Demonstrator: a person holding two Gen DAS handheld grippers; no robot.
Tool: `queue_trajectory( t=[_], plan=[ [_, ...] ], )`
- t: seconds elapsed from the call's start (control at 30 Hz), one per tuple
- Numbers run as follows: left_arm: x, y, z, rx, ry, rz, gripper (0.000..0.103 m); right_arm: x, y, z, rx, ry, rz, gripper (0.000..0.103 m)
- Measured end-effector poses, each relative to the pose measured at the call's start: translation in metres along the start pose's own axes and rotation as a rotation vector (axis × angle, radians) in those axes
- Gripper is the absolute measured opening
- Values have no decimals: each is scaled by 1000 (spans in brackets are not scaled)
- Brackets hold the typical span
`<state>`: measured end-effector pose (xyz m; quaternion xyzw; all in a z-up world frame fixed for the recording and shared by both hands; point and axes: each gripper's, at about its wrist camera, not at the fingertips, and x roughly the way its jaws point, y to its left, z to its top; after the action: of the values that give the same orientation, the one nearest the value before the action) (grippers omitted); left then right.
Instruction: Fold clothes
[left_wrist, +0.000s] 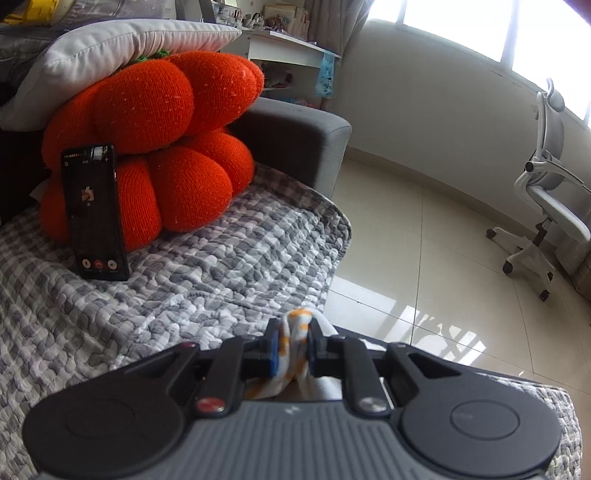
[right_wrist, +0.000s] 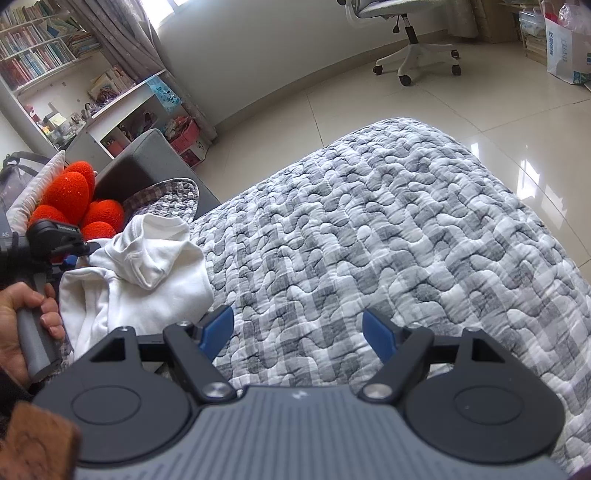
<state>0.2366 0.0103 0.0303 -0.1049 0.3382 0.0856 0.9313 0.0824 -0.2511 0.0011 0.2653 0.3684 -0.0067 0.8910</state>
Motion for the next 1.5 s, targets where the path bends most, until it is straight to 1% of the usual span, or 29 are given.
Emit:
queue_trajectory(
  t=[0.13, 0.17, 0.2, 0.27, 0.33, 0.4, 0.43, 0.5, 0.57, 0.73, 0.8, 0.87, 0.97, 1.03, 1.1, 1.13, 1.2, 1.23, 1.3, 1.33, 1.4, 1.43, 1.5],
  plan=[
    [7, 1, -5, 23, 28, -7, 20, 4, 5, -1, -10, 11, 4, 80],
    [6, 2, -6, 26, 31, -12, 25, 4, 7, -1, -11, 14, 6, 80],
    [4, 4, -7, 27, 35, -19, 37, 4, 9, -1, -13, 17, 14, 80],
    [-4, 7, -10, 28, 42, -37, 54, 5, 15, -2, -23, 22, 36, 81],
    [-19, 13, -14, 31, 40, -66, 57, 9, 23, -5, -38, 31, 45, 81],
    [-33, 20, -18, 34, 39, -95, 67, 15, 32, -8, -47, 48, 52, 81],
    [-40, 23, -20, 35, 38, -109, 68, 18, 37, -11, -47, 59, 62, 81],
    [-56, 31, -25, 52, 38, -118, 75, 22, 48, -15, -51, 77, 85, 81],
    [-70, 42, -32, 63, 32, -122, 79, 25, 60, -19, -62, 83, 106, 81],
    [-94, 69, -50, 70, 39, -119, 83, 34, 88, -28, -89, 88, 133, 81],
    [-99, 80, -59, 72, 43, -117, 87, 37, 98, -32, -98, 89, 144, 81],
    [-102, 91, -70, 65, 45, -120, 88, 41, 109, -36, -107, 91, 154, 81],
    [-95, 108, -87, 20, 47, -128, 88, 50, 120, -44, -129, 81, 128, 81],
    [-86, 118, -95, -15, 67, -120, 88, 55, 124, -49, -147, 70, 109, 76],
    [-78, 125, -96, -36, 106, -118, 88, 55, 127, -52, -176, 46, 99, 65],
    [-77, 127, -95, -43, 108, -131, 88, 54, 128, -53, -191, 33, 98, 63],
    [-74, 131, -93, -54, 110, -148, 88, 49, 129, -55, -218, 8, 96, 52],
    [-73, 133, -92, -55, 107, -143, 88, 46, 130, -56, -228, -3, 96, 50],
    [-69, 135, -90, -65, 107, -134, 88, 40, 129, -57, -244, -29, 94, 42],
    [-67, 136, -90, -76, 112, -132, 88, 39, 127, -57, -247, -38, 93, 40],
    [-62, 139, -90, -96, 123, -129, 87, 37, 122, -57, -230, -39, 103, 28],
    [-61, 140, -90, -107, 128, -128, 87, 37, 120, -57, -220, -34, 112, 26],
    [-60, 142, -90, -111, 128, -123, 82, 37, 117, -58, -211, -29, 119, 25]
  ],
)
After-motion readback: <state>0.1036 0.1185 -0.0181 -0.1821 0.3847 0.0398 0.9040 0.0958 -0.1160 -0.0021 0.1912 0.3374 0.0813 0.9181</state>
